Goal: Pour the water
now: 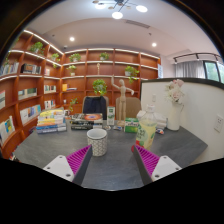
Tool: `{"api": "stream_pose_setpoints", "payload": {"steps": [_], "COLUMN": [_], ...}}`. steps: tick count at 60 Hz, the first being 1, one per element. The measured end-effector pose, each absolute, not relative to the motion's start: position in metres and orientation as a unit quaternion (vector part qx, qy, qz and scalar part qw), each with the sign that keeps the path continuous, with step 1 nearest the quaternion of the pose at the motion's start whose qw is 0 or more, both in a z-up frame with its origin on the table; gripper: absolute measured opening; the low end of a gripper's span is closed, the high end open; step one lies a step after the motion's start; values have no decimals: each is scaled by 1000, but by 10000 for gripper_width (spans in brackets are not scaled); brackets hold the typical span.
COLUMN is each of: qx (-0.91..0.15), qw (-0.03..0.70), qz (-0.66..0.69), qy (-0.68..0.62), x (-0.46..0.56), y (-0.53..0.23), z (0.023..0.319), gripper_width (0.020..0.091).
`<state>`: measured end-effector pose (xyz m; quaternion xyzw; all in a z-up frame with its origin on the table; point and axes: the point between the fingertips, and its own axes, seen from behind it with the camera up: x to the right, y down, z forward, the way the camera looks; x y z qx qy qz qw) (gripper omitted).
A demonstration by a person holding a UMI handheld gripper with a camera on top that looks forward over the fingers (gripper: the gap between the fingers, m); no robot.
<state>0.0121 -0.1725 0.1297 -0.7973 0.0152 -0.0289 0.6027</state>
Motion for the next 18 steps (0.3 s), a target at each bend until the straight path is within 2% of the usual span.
{"api": "stream_pose_setpoints", "payload": {"steps": [18], "qx": [-782], "qw": [622], "qz": [-24], "qy": [-10], "x": [-18], "y": [-190], "z": [151], "gripper_width": [841]}}
